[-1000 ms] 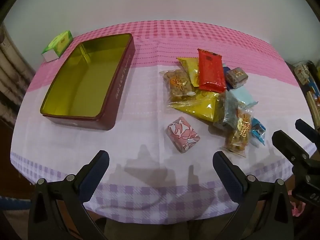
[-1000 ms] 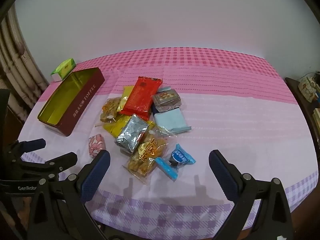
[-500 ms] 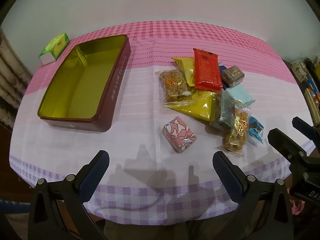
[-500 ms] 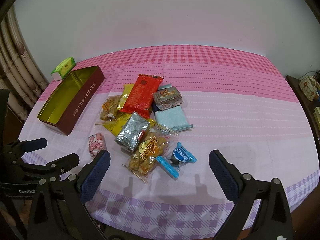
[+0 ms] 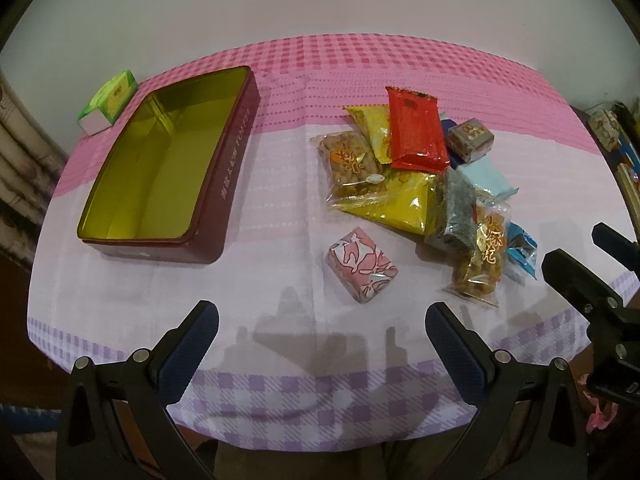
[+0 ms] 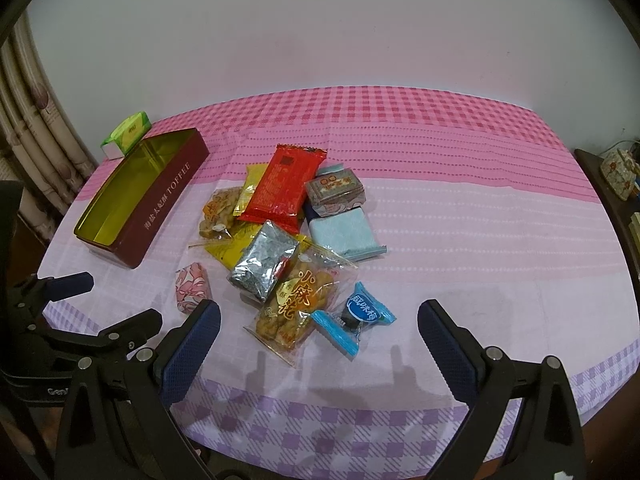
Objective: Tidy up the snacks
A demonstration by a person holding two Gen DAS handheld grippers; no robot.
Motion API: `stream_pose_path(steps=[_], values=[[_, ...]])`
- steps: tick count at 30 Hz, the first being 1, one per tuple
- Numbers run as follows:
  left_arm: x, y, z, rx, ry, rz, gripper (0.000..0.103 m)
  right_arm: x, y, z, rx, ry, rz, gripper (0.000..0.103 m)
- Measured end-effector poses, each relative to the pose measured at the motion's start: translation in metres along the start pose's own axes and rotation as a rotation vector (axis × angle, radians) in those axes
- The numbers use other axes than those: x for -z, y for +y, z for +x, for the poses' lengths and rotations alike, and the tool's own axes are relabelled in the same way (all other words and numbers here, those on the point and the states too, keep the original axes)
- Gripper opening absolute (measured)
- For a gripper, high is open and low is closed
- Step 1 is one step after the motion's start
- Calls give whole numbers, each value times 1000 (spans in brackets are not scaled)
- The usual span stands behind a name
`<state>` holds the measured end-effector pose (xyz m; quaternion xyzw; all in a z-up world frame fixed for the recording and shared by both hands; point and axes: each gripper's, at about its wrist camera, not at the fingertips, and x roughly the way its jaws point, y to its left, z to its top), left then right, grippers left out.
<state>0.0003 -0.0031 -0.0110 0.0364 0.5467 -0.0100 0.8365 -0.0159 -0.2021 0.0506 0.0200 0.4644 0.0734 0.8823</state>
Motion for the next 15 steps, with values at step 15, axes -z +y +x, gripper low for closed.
stream_pose_path(steps=[15], values=[[3, 6, 6, 3, 13, -25, 102, 1, -1, 2, 3, 5, 2, 98]])
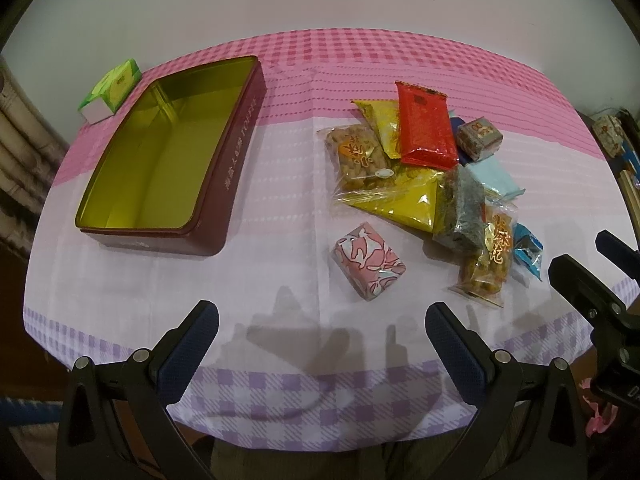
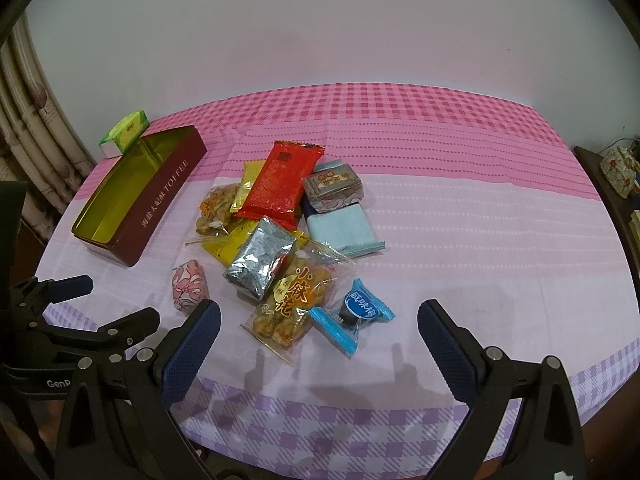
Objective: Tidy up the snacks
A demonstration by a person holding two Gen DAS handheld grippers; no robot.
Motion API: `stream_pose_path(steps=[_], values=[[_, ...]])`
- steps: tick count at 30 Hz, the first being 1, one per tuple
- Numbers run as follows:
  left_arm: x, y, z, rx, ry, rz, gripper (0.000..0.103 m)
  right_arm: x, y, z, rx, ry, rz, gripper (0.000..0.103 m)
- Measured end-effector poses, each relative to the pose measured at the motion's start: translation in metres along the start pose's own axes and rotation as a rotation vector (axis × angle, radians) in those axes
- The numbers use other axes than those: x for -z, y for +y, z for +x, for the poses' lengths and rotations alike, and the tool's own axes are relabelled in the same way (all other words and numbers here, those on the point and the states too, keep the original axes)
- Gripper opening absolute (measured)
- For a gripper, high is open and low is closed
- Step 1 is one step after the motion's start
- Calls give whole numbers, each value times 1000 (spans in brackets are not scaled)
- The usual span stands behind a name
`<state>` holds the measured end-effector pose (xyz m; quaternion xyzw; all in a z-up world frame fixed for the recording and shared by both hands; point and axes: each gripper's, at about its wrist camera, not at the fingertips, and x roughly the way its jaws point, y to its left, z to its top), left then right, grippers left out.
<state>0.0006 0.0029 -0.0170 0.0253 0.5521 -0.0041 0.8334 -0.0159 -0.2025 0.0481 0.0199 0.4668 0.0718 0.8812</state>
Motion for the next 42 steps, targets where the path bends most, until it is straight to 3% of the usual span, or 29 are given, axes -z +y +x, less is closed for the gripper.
stream_pose_path(steps=[30, 42], values=[[-1, 5, 2, -4, 12, -14, 102, 3, -1, 4, 12, 8, -4, 98], [-2, 13, 12, 13, 26, -37, 102, 9, -16, 18, 46, 55, -12, 89]])
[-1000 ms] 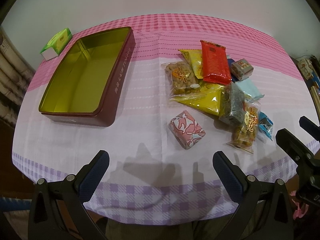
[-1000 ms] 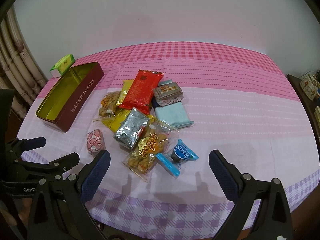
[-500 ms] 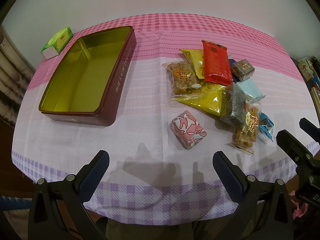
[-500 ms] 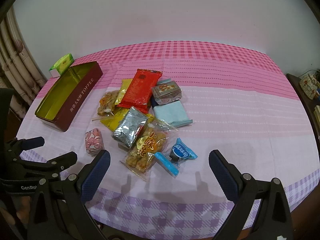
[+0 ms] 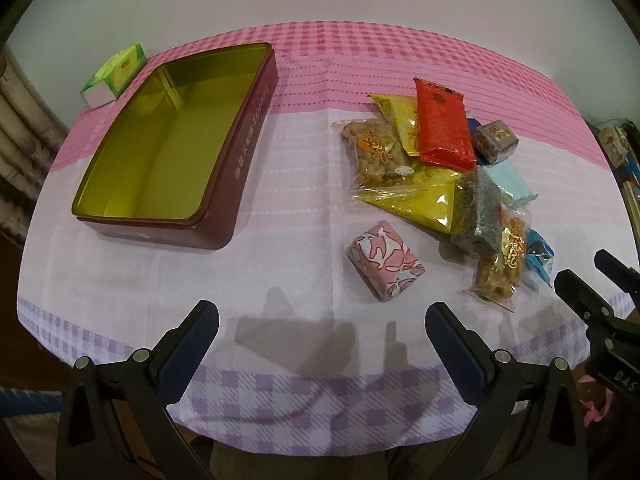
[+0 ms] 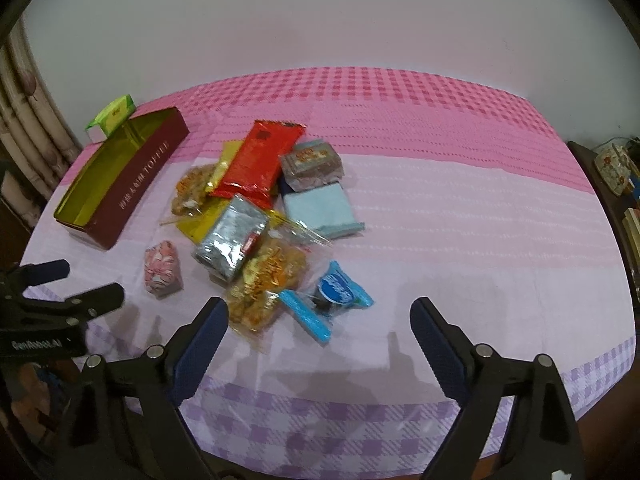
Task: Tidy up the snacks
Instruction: 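Grasp the pink floral cube with left gripper while right gripper grasps blue candy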
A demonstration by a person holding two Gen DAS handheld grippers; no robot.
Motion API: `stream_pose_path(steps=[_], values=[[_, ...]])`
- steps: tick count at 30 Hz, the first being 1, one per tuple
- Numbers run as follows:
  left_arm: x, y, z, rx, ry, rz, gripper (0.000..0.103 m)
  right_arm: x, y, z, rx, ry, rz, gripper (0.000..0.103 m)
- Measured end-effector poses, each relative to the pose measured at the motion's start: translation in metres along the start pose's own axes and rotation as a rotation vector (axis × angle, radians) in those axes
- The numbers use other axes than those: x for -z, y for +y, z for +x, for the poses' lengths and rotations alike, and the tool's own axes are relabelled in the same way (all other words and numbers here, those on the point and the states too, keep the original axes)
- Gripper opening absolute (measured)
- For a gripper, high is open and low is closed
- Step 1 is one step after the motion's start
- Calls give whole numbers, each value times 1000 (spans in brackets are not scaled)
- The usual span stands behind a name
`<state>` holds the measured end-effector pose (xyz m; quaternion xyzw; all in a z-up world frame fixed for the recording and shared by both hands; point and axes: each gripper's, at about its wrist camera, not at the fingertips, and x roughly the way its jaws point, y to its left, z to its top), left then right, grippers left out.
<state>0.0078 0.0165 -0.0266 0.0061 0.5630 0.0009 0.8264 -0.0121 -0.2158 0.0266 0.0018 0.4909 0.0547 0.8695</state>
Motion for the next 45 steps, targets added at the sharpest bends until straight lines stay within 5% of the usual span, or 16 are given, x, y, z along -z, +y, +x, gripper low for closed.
stream_pose_path(steps=[5, 14, 25, 36, 40, 45], values=[[-1, 0, 4, 4, 1, 4, 102, -1, -6, 13, 16, 27, 15, 78], [-6, 0, 13, 7, 20, 6, 102, -13, -23, 29, 16, 57, 165, 77], [-11, 3, 20, 33, 30, 0, 102, -5, -28, 42, 62, 108, 121, 68], [-13, -3, 24, 59, 47, 6, 102, -8, -21, 47, 12, 91, 40, 46], [-14, -5, 24, 79, 58, -2, 102, -7, -20, 49, -15, 101, 46, 31], [-17, -10, 25, 96, 84, -17, 101, -4, -24, 47, -15, 101, 54, 29]])
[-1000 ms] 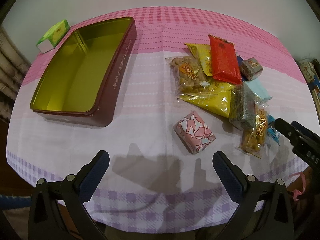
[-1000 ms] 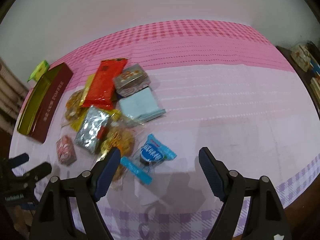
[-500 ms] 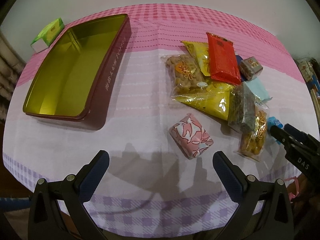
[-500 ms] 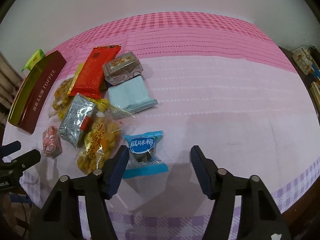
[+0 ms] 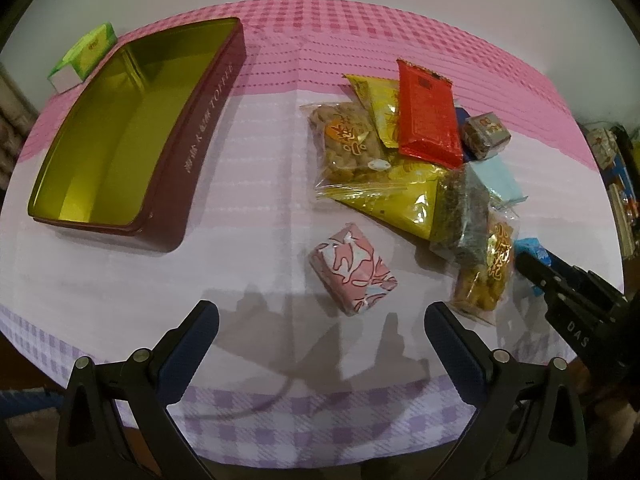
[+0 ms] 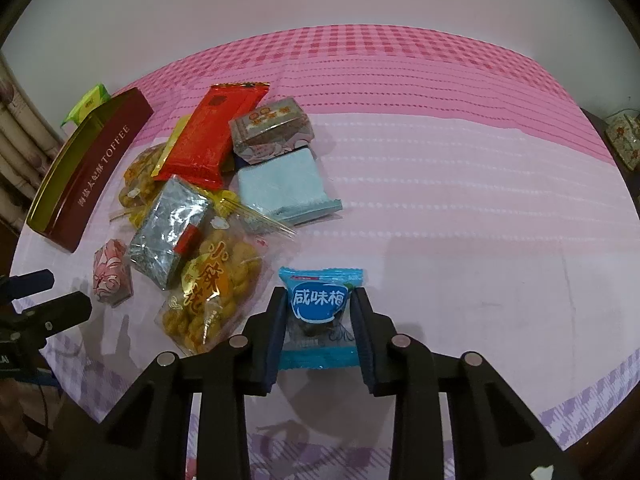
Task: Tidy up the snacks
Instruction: 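Grasp the pink floral cube with left gripper while right gripper grasps blue candy, then carry the pink cube and blue candy over the gold tin interior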
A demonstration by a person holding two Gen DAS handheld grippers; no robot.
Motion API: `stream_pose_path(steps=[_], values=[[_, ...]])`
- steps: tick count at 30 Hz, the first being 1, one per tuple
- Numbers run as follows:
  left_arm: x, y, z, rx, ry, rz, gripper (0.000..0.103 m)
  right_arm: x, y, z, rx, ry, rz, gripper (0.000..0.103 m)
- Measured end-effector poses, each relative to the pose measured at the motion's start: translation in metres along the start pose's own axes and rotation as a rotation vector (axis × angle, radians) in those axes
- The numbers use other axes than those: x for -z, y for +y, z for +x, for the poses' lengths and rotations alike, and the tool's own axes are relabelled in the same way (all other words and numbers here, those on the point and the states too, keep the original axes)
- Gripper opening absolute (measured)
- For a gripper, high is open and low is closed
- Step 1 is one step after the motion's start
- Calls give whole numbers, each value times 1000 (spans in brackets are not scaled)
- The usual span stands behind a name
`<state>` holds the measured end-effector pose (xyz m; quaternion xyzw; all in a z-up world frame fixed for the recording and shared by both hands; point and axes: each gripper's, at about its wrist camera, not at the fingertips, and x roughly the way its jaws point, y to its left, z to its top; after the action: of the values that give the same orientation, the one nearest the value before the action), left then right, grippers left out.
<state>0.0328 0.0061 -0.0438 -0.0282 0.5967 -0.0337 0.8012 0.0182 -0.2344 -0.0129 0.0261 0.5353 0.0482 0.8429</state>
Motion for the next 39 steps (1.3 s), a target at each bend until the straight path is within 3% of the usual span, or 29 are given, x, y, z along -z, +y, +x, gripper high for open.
stream_pose_path(steps=[7, 17, 26, 31, 39], values=[[-13, 0, 13, 22, 72, -76, 78, 1, -3, -1, -5, -2, 7, 29], [-41, -9, 24, 33, 111, -137, 77, 1, -4, -1, -7, -2, 3, 29], [-56, -9, 45, 19, 193, -194, 55, 1, -3, -1, -12, 1, 7, 30], [-59, -7, 47, 29, 195, -203, 41, 1, -3, 0, -14, 2, 8, 30], [-56, -5, 44, 55, 186, -173, 37, 1, -3, 0, -15, 3, 10, 30]])
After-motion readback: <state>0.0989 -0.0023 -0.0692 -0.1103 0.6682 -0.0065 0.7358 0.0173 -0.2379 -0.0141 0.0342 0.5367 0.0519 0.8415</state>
